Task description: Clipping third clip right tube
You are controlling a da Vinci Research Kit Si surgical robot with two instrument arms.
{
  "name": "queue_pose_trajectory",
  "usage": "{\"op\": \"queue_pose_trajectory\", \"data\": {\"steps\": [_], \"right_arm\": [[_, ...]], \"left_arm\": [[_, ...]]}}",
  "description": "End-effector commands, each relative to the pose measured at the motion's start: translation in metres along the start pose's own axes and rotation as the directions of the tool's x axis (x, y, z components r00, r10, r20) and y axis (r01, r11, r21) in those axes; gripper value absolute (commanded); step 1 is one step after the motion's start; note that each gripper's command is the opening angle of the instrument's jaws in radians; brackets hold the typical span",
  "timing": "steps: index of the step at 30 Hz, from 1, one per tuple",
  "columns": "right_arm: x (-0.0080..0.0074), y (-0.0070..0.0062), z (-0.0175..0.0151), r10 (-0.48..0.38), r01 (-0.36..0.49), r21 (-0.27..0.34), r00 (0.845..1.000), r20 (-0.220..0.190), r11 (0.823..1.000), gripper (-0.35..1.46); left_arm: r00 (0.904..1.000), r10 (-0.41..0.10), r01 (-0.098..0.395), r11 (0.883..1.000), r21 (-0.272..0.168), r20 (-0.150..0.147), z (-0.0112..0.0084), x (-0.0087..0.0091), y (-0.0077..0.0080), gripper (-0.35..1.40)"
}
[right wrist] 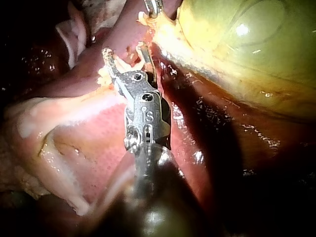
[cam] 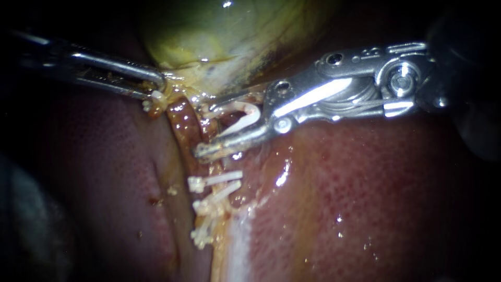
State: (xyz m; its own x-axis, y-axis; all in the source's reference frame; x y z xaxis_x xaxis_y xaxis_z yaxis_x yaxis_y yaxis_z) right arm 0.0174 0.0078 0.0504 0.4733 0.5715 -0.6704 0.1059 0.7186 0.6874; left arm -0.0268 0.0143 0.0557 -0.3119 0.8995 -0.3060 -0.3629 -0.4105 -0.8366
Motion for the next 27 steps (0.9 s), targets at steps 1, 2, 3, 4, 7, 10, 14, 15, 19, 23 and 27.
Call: {"op": "queue_pose_trajectory", "data": {"steps": [1,2,3,4,7,10,14,15,19,23,27], "right_arm": [[0.0000,0.0000,0.0000,0.000,0.000,0.000,1.000,0.000,1.000,0.36],[0.0000,0.0000,0.0000,0.000,0.000,0.000,1.000,0.000,1.000,0.36],[0.0000,0.0000,0.0000,0.000,0.000,0.000,1.000,0.000,1.000,0.36],[0.0000,0.0000,0.0000,0.006,-0.006,0.000,1.000,0.000,1.000,0.36],[-0.0002,0.0000,0.0000,0.016,-0.016,0.001,1.000,-0.002,1.000,0.39],[-0.0006,0.0000,0.0003,0.049,-0.049,0.007,0.999,-0.016,0.999,0.42],[-0.0017,0.0002,0.0007,0.071,-0.071,0.010,0.997,-0.024,0.997,0.45],[-0.0020,0.0003,0.0008,0.075,-0.075,0.010,0.997,-0.023,0.997,0.46],[-0.0035,0.0008,0.0010,0.090,-0.090,0.009,0.996,-0.019,0.996,0.47],[-0.0052,0.0016,0.0009,0.100,-0.100,0.006,0.995,-0.015,0.995,0.47],[-0.0068,0.0026,0.0011,0.103,-0.103,0.003,0.995,-0.012,0.995,0.48]], "left_arm": [[1.0000,0.000,0.000,1.000,0.000,0.000,0.0000,0.0000,0.0000,-0.35],[1.0000,0.000,0.000,1.000,0.000,0.000,0.0000,0.0000,0.0000,-0.35],[1.0000,0.000,0.000,1.000,0.000,0.000,0.0000,0.0000,0.0000,-0.35],[1.0000,0.000,0.000,1.000,0.000,0.000,0.0000,0.0000,0.0000,-0.35],[1.0000,0.000,0.000,1.000,0.000,0.000,0.0000,0.0000,0.0000,-0.35],[1.0000,0.000,0.000,1.000,0.000,0.000,0.0000,0.0000,0.0000,-0.35],[1.0000,0.000,0.000,1.000,0.000,0.000,0.0000,0.0000,0.0000,-0.35],[1.0000,0.000,0.000,1.000,0.000,0.000,0.0000,0.0000,0.0000,-0.35],[1.0000,0.000,0.000,1.000,0.000,0.000,0.0000,0.0000,0.0000,-0.35],[1.0000,0.000,0.000,1.000,0.000,0.000,0.0000,0.0000,0.0000,-0.35],[1.0000,0.000,0.000,1.000,0.000,0.000,0.0000,0.0000,0.0000,-0.35]]}}
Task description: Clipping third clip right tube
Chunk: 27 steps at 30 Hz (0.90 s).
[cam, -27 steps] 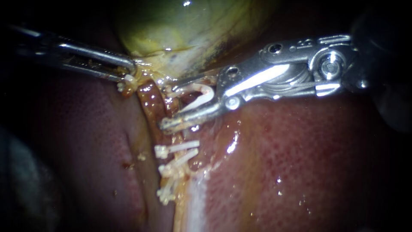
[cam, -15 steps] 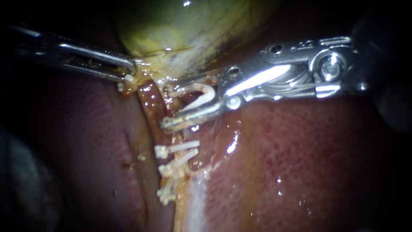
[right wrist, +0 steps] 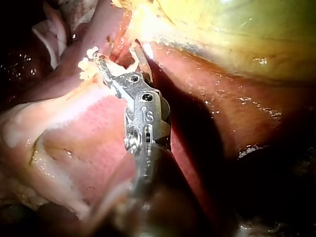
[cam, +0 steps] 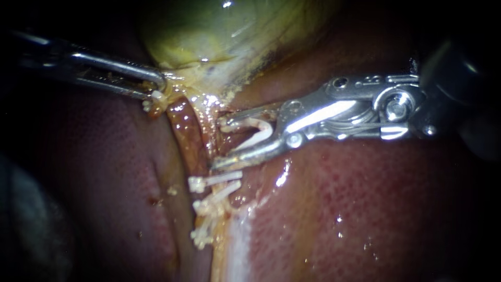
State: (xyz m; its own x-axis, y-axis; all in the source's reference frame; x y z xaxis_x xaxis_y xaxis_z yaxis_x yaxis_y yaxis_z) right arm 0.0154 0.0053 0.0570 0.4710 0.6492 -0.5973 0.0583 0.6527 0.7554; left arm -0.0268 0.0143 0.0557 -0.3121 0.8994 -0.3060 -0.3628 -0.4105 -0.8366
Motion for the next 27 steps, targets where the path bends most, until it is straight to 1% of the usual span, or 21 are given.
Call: {"op": "queue_pose_trajectory", "data": {"steps": [1,5,8,11,12,15,19,21,24,27], "right_arm": [[-0.0003,0.0002,0.0000,0.001,-0.001,-0.001,1.000,0.001,1.000,0.48],[-0.0012,0.0010,0.0004,0.008,-0.008,0.001,1.000,-0.008,1.000,0.48],[-0.0015,0.0014,0.0008,0.024,-0.023,0.013,0.999,-0.036,1.000,0.48],[-0.0019,0.0019,0.0015,0.056,-0.054,0.032,0.996,-0.073,0.998,0.48],[-0.0020,0.0020,0.0018,0.073,-0.070,0.042,0.993,-0.090,0.997,0.48],[-0.0022,0.0023,0.0029,0.113,-0.106,0.061,0.986,-0.120,0.992,0.48],[-0.0020,0.0027,0.0044,0.154,-0.147,0.056,0.975,-0.163,0.988,0.49],[-0.0017,0.0028,0.0050,0.174,-0.166,0.055,0.966,-0.193,0.985,0.50],[-0.0014,0.0029,0.0054,0.184,-0.172,0.069,0.957,-0.226,0.983,0.50],[-0.0012,0.0028,0.0056,0.192,-0.178,0.076,0.949,-0.250,0.981,0.50]], "left_arm": [[1.0000,0.000,0.000,1.000,0.000,0.000,0.0000,0.0000,0.0000,-0.35],[1.0000,0.000,0.000,1.000,0.000,0.000,0.0000,0.0000,0.0000,-0.35],[1.0000,0.000,0.000,1.000,0.000,0.000,0.0000,0.0000,0.0000,-0.35],[1.0000,0.000,0.000,1.000,0.000,0.000,0.0000,0.0000,0.0000,-0.35],[1.0000,0.000,0.000,1.000,0.000,0.000,0.0000,0.0000,0.0001,-0.35],[1.0000,0.000,0.000,1.000,0.001,0.000,0.0000,0.0000,0.0001,-0.35],[1.0000,0.000,0.000,1.000,0.001,0.000,0.0000,0.0000,0.0001,-0.35],[1.0000,0.000,0.000,1.000,0.001,0.000,0.0000,0.0000,0.0001,-0.35],[1.0000,0.000,0.000,1.000,0.001,0.000,0.0000,0.0000,0.0001,-0.35],[1.0000,0.000,0.000,1.000,0.001,0.000,0.0000,0.0000,0.0001,-0.35]]}}
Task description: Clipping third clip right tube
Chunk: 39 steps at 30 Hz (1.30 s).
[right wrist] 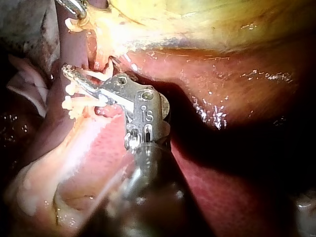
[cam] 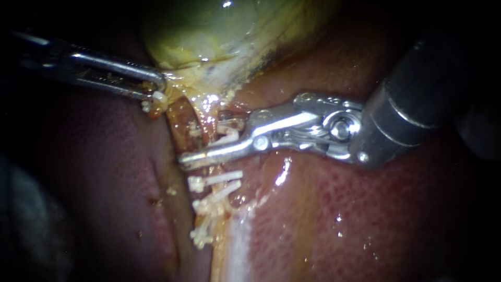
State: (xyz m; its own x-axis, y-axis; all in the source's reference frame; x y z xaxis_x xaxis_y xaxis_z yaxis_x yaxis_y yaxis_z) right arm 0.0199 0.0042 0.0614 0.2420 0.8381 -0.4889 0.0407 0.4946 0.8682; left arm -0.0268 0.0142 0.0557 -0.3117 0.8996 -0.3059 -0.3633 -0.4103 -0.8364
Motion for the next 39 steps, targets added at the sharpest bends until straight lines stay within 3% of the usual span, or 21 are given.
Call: {"op": "queue_pose_trajectory", "data": {"steps": [1,6,14,20,31,39], "right_arm": [[0.0001,-0.0001,0.0000,0.001,-0.001,0.002,1.000,-0.009,1.000,0.50],[0.0008,-0.0005,-0.0001,0.007,-0.007,0.019,0.999,-0.033,1.000,0.50],[0.0042,-0.0027,-0.0009,0.037,-0.031,0.062,0.995,-0.094,0.998,0.48],[0.0062,-0.0040,-0.0016,0.052,-0.045,0.071,0.993,-0.105,0.996,0.46],[0.0069,-0.0042,-0.0019,0.080,-0.072,0.076,0.991,-0.103,0.994,0.31],[0.0068,-0.0042,-0.0020,0.098,-0.090,0.078,0.990,-0.101,0.993,0.08]], "left_arm": [[1.0000,0.000,0.000,1.000,0.000,0.000,0.0000,0.0000,0.0000,-0.35],[1.0000,0.000,0.000,1.000,0.000,0.000,0.0000,0.0000,0.0000,-0.35],[1.0000,0.000,0.000,1.000,0.000,0.000,0.0000,0.0000,0.0001,-0.35],[1.0000,0.000,0.000,1.000,0.000,0.000,0.0000,0.0000,0.0001,-0.35],[1.0000,0.000,0.000,1.000,0.000,0.000,0.0000,0.0000,0.0001,-0.35],[1.0000,0.000,0.000,1.000,0.000,0.000,0.0000,0.0000,0.0001,-0.35]]}}
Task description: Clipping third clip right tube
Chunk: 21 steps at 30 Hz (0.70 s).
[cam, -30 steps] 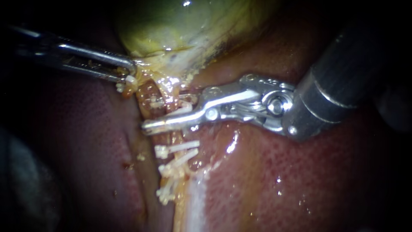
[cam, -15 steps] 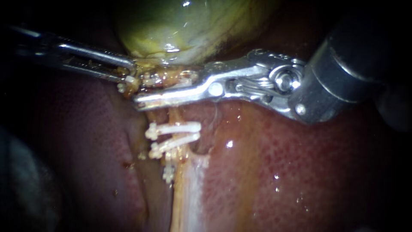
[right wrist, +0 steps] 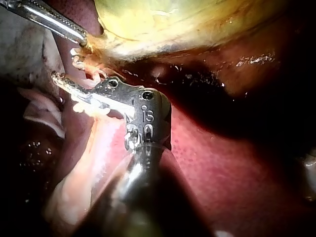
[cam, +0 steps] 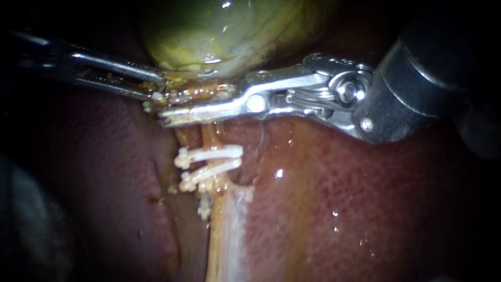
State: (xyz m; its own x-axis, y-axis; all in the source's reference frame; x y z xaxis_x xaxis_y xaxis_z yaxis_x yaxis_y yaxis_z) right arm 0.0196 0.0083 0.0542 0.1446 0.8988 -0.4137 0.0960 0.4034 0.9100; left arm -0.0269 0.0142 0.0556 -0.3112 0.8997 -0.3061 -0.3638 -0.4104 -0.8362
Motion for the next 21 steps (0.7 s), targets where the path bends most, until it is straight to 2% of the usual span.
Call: {"op": "queue_pose_trajectory", "data": {"steps": [1,2,6,7,21], "right_arm": [[0.0000,0.0000,-0.0001,0.006,-0.006,-0.001,1.000,0.000,1.000,0.05],[-0.0001,0.0000,-0.0001,0.018,-0.018,-0.003,1.000,-0.001,1.000,0.01],[-0.0002,-0.0001,-0.0005,0.094,-0.094,-0.002,0.996,0.001,0.996,-0.35],[-0.0003,-0.0001,-0.0006,0.129,-0.129,-0.002,0.992,0.003,0.992,-0.35],[-0.0006,-0.0002,-0.0008,0.134,-0.134,-0.003,0.991,0.003,0.991,-0.35]], "left_arm": [[1.0000,0.000,0.000,1.000,0.000,0.000,0.0000,0.0000,0.0000,-0.35],[1.0000,0.000,0.000,1.000,0.000,0.000,0.0000,0.0000,0.0000,-0.35],[1.0000,0.000,0.000,1.000,0.000,0.000,0.0000,0.0000,0.0000,-0.35],[1.0000,0.000,0.000,1.000,0.000,0.000,0.0000,0.0000,0.0000,-0.35],[1.0000,0.000,0.000,1.000,0.000,0.000,0.0001,0.0000,0.0000,-0.35]]}}
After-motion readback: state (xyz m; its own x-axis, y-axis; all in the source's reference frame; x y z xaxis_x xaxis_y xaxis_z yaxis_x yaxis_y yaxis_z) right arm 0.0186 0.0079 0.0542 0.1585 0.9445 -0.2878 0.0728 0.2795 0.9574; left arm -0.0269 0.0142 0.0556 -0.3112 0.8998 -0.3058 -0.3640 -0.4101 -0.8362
